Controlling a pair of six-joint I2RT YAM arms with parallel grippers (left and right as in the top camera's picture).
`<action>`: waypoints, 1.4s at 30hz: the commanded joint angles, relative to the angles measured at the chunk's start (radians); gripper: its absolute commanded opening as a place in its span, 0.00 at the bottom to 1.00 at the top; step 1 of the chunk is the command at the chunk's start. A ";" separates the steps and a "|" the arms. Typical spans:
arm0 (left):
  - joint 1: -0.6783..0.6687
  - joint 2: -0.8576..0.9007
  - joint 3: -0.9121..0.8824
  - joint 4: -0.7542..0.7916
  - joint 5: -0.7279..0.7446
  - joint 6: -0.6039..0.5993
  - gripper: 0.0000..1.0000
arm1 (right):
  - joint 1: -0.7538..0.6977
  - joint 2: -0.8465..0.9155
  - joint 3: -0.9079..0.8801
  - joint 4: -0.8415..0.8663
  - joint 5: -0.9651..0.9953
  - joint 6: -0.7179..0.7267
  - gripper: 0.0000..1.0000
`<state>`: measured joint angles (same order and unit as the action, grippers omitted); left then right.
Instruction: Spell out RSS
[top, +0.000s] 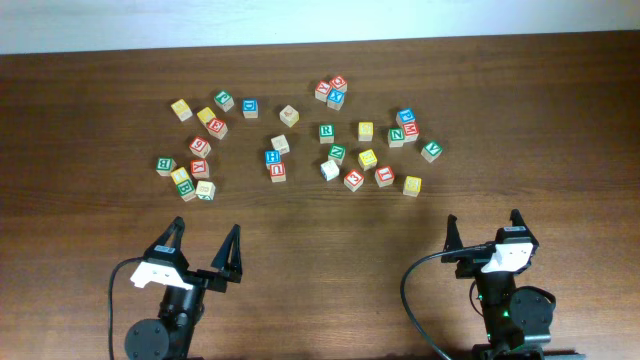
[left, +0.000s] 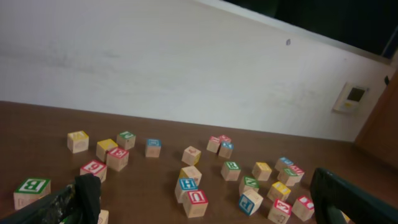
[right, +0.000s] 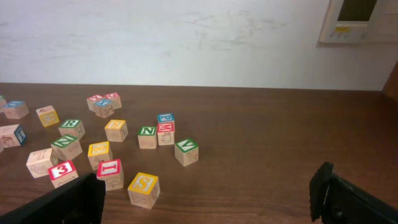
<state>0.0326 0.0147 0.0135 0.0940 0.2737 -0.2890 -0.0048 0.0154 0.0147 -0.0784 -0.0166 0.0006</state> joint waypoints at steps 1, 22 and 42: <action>-0.004 -0.008 -0.004 -0.013 -0.008 -0.013 0.99 | 0.005 -0.009 -0.009 0.000 0.005 0.004 0.98; -0.004 -0.008 -0.004 -0.029 -0.008 -0.013 0.99 | 0.005 -0.009 -0.009 0.000 0.005 0.004 0.98; -0.004 -0.008 -0.004 -0.014 -0.007 -0.013 0.99 | 0.005 -0.009 -0.009 0.000 0.005 0.004 0.98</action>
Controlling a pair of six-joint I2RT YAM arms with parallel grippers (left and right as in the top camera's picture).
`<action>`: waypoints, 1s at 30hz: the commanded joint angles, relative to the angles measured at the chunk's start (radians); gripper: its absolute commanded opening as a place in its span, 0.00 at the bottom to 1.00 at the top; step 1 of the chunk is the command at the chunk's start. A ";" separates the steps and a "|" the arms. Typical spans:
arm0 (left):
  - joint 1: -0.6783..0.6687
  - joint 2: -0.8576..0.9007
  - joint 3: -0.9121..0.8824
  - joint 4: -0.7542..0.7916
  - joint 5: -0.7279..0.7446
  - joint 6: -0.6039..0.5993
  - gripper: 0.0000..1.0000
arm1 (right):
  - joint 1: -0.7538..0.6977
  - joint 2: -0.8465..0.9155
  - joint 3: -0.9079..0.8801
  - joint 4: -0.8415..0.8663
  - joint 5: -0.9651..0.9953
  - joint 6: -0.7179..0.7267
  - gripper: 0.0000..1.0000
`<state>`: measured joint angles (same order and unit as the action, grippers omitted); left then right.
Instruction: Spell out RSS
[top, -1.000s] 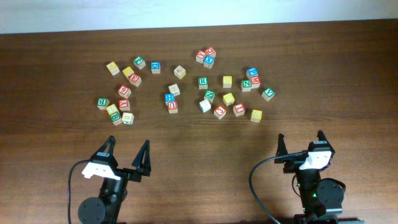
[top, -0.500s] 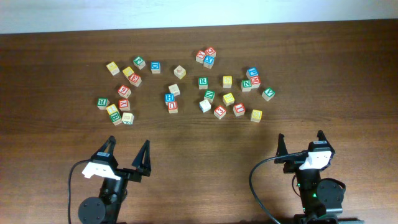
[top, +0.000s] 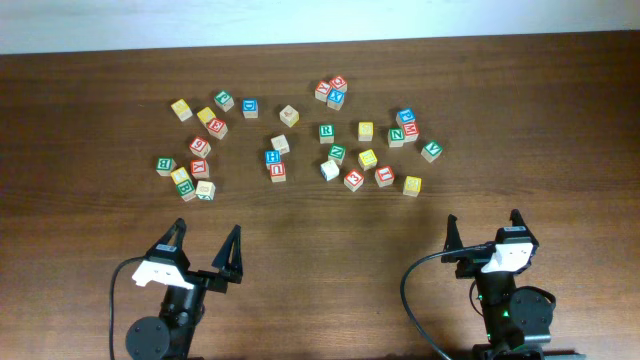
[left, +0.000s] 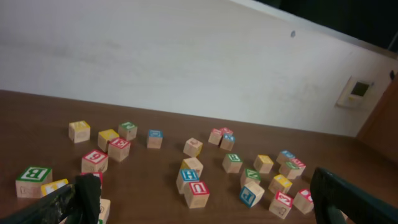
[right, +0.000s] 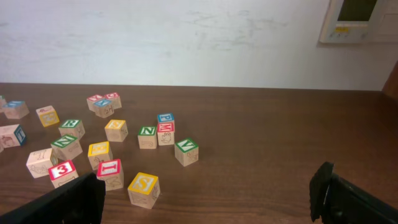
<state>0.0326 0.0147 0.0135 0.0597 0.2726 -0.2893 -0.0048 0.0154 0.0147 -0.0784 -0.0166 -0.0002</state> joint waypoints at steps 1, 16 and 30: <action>-0.004 -0.008 -0.004 0.027 -0.005 -0.013 0.99 | 0.005 -0.009 -0.009 0.000 0.005 0.005 0.98; -0.004 0.080 0.254 -0.282 -0.006 0.105 0.99 | 0.005 -0.009 -0.009 0.000 0.005 0.005 0.98; -0.004 0.326 0.530 -0.102 0.238 0.104 0.99 | 0.005 -0.009 -0.009 0.000 0.005 0.005 0.98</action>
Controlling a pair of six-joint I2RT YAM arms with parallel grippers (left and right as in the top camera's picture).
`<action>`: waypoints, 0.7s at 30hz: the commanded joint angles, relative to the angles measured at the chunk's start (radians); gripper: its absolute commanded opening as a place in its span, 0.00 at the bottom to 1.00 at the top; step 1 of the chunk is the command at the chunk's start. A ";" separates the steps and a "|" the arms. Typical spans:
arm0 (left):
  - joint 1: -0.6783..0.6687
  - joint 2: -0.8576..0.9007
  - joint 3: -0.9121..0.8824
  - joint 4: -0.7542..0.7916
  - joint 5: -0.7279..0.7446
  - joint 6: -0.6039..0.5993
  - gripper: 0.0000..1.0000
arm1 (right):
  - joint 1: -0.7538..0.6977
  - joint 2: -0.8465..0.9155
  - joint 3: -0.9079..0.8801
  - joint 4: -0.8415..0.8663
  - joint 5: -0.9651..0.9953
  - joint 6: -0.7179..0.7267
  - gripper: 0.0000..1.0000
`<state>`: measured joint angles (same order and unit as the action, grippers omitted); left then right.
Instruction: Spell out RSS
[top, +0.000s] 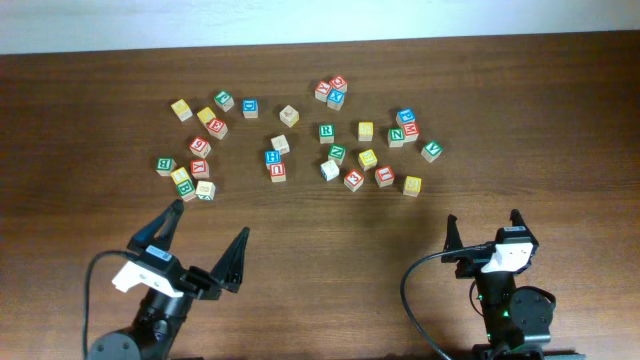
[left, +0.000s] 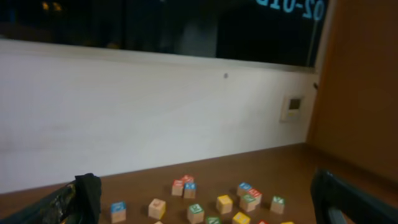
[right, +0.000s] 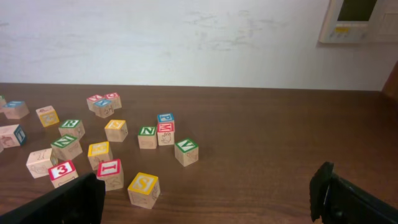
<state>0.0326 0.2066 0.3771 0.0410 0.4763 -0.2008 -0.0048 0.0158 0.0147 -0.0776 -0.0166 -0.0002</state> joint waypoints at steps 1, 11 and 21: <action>-0.004 0.198 0.237 -0.152 0.037 0.016 0.99 | 0.005 -0.010 -0.009 -0.001 0.005 0.005 0.98; -0.004 0.727 0.603 -0.291 0.612 -0.023 0.99 | 0.005 -0.010 -0.009 -0.001 0.005 0.005 0.98; -0.116 0.869 0.783 -0.557 0.252 0.024 0.99 | 0.005 -0.010 -0.009 -0.001 0.005 0.005 0.98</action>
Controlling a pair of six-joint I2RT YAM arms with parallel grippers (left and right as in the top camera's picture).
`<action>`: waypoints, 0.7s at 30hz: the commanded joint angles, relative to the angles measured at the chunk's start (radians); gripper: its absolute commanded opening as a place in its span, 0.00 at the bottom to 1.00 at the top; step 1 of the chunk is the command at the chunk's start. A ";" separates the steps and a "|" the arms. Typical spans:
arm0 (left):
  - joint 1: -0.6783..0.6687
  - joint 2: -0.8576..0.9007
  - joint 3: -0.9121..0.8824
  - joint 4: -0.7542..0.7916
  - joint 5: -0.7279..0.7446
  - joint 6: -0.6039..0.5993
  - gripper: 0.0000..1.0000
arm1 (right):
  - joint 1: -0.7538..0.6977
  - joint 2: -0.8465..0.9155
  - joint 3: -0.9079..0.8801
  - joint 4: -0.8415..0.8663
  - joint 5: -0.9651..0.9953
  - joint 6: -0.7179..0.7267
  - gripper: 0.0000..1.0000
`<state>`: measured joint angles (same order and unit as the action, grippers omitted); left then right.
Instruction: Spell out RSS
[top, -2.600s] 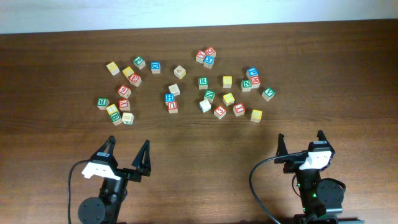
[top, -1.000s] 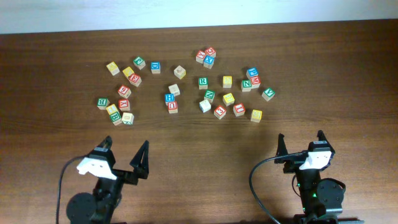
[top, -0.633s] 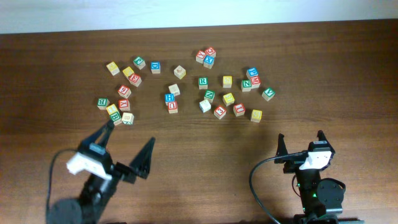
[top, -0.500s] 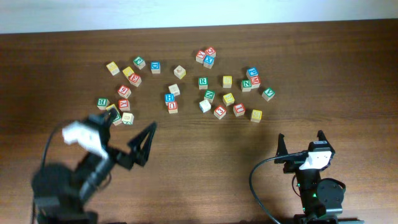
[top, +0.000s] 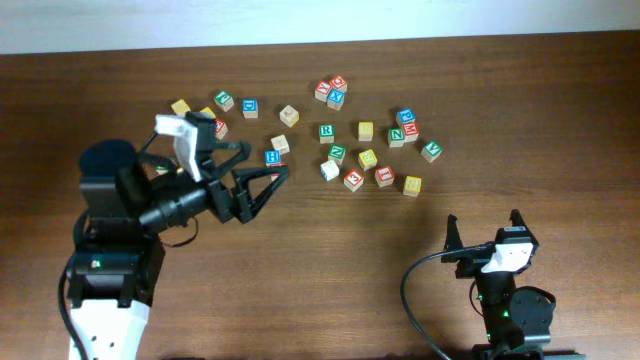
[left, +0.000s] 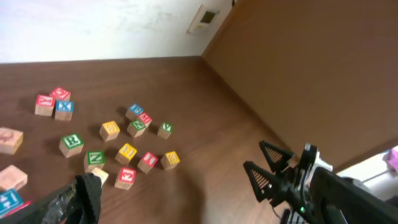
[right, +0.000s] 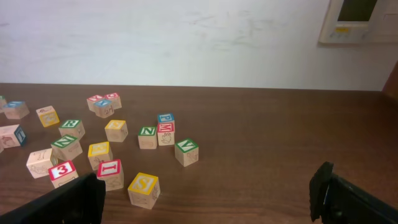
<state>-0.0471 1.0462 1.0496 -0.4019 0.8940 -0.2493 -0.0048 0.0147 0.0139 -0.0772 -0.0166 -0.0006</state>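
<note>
Lettered wooden blocks lie scattered across the far half of the table. A green R block (top: 326, 131) (left: 71, 143) sits mid-cluster. A yellow S block (top: 412, 185) (right: 143, 188) (left: 170, 159) lies at the cluster's near right corner. My left gripper (top: 262, 180) (left: 205, 205) hangs open over the table, just below the blue H block (top: 271, 157), and holds nothing. Open and empty too, my right gripper (top: 483, 232) (right: 208, 196) rests near the front edge, short of the S block.
More blocks surround these: a red 3 (right: 62, 171), a red I (right: 109, 169), a green V (right: 186, 149), and a left group partly hidden under my left arm (top: 150, 205). The white wall runs along the table's far edge (top: 320, 40).
My left arm has risen from the front edge and now reaches out over the left-middle of the table, its camera facing the right arm. The right arm and the blocks are unchanged.
Both grippers stood open and empty at the front edge, facing the blocks. Then the left wrist view had lifted slightly, and later it pointed up at the wall. Now the left gripper hangs open over the table by the left blocks. No block has moved.
</note>
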 joint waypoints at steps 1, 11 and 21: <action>-0.059 0.056 0.174 -0.245 -0.290 0.122 0.99 | 0.005 -0.008 -0.008 -0.001 0.005 0.005 0.98; -0.125 0.133 0.280 -0.532 -0.757 0.143 0.99 | 0.005 -0.008 -0.008 -0.001 0.005 0.005 0.98; 0.007 0.133 0.279 -0.599 -0.828 -0.118 0.99 | 0.005 -0.008 -0.008 -0.001 0.005 0.005 0.98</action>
<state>-0.1230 1.1786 1.3113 -0.9844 0.1169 -0.2829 -0.0048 0.0147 0.0139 -0.0772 -0.0166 -0.0002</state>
